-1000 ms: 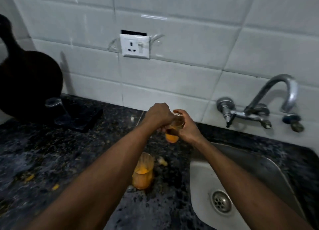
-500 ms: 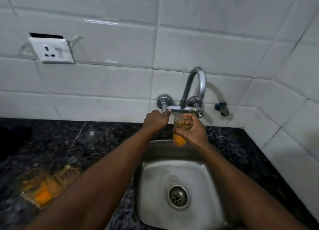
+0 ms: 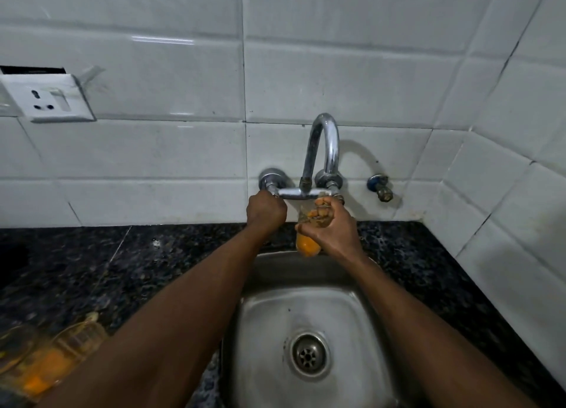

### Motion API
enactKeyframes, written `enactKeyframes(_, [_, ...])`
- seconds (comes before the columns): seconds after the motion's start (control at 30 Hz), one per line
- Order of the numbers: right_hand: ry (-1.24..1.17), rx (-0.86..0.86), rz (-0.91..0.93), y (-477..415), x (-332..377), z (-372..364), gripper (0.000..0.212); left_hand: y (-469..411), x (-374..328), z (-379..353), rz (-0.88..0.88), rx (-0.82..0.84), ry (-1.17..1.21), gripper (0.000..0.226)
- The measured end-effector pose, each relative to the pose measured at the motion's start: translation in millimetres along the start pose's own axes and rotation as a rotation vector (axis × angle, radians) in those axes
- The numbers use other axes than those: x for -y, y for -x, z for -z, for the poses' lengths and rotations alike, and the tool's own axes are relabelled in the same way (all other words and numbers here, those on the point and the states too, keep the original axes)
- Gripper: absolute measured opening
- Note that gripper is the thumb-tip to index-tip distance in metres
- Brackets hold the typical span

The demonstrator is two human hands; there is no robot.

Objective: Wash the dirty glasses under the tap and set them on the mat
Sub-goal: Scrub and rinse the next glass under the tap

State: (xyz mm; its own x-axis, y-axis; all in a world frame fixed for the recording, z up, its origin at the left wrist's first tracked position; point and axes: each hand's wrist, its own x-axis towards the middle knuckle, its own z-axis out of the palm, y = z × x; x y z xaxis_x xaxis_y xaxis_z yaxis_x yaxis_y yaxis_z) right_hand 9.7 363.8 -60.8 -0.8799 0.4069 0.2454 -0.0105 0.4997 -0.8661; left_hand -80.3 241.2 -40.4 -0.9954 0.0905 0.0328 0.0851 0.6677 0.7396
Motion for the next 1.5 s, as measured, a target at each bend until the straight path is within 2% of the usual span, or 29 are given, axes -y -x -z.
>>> enactKeyframes(0.17, [-0.015,0.002,0.000,3.5,-2.2,-3.5,0.066,-15.0,11.4,-5.4,0.107,0.042,0.179,0.047])
enactKeyframes(0.27, [-0.028,0.003,-0.005,5.6,-3.1,-3.2,0.063,-12.4,15.3,-3.3,0.176,0.078,0.383,0.045])
enactKeyframes(0.37, [-0.028,0.022,-0.004,7.0,-4.5,-1.0,0.062,-5.0,16.9,-3.4,0.183,0.094,0.472,0.049])
enactKeyframes(0.43, [-0.034,0.029,0.006,7.5,-5.3,-0.2,0.061,3.7,17.1,-6.1,0.275,0.206,0.609,0.065])
enactKeyframes(0.53, [-0.060,0.037,0.006,10.3,-4.3,1.4,0.059,27.4,21.1,-16.0,0.466,0.534,0.794,0.083])
enactKeyframes(0.6, [-0.055,0.079,-0.010,14.0,-4.0,1.9,0.065,39.8,27.2,-28.1,0.536,0.695,0.914,0.079])
enactKeyframes(0.67, [-0.008,0.151,-0.034,18.0,-5.9,1.2,0.070,49.8,31.3,-37.7,0.575,0.741,1.023,0.066])
enactKeyframes(0.77, [0.132,0.136,0.021,25.7,-5.7,1.0,0.071,57.3,30.4,-44.7,0.607,0.621,1.033,0.046])
enactKeyframes(0.87, [0.464,-0.067,0.353,30.7,-8.8,1.4,0.055,56.5,30.4,-49.2,0.596,0.495,1.005,0.039])
enactKeyframes(0.9, [0.517,-0.081,0.405,33.0,-6.8,1.2,0.047,57.7,28.4,-47.8,0.586,0.478,1.032,0.038])
enactKeyframes(0.97, [0.518,-0.017,0.362,37.8,0.0,-0.4,0.032,58.6,23.6,-45.1,0.556,0.424,1.019,0.035])
enactKeyframes(1.03, [0.476,0.054,0.238,37.5,8.6,-0.4,0.027,64.8,20.9,-44.1,0.469,0.272,0.893,0.031])
enactKeyframes(1.07, [0.406,0.100,0.153,34.4,14.3,1.5,0.029,66.6,22.0,-45.7,0.382,0.147,0.829,0.032])
enactKeyframes(1.13, [0.148,0.196,-0.059,25.8,25.4,6.9,0.038,69.2,28.3,-51.3,0.098,-0.104,0.731,0.030])
enactKeyframes(1.2, [-0.048,0.252,-0.163,21.5,32.0,9.5,0.042,69.5,34.0,-50.8,-0.080,-0.220,0.638,0.029])
enactKeyframes(1.23, [-0.067,0.251,-0.116,22.8,32.8,8.0,0.042,66.7,35.7,-47.2,-0.096,-0.214,0.607,0.034])
enactKeyframes(1.27, [-0.029,0.223,-0.031,26.3,30.0,5.6,0.041,63.9,33.6,-40.6,-0.044,-0.131,0.589,0.039])
enactKeyframes(1.33, [0.072,0.107,0.137,35.0,18.2,0.8,0.037,60.4,24.9,-23.3,0.168,0.217,0.588,0.045])
enactKeyframes(1.37, [0.071,0.068,0.164,37.4,12.0,0.7,0.034,60.3,20.4,-16.0,0.240,0.370,0.551,0.047])
enactKeyframes(1.4, [0.028,0.062,0.145,37.7,7.3,1.8,0.032,60.6,18.0,-13.5,0.242,0.420,0.500,0.047])
enactKeyframes(1.43, [-0.033,0.075,0.095,36.2,7.2,2.2,0.030,61.4,18.6,-13.0,0.188,0.372,0.490,0.046])
enactKeyframes(1.5, [-0.209,0.130,-0.057,29.0,15.8,3.4,0.032,62.7,21.4,-16.2,-0.093,0.095,0.533,0.037])
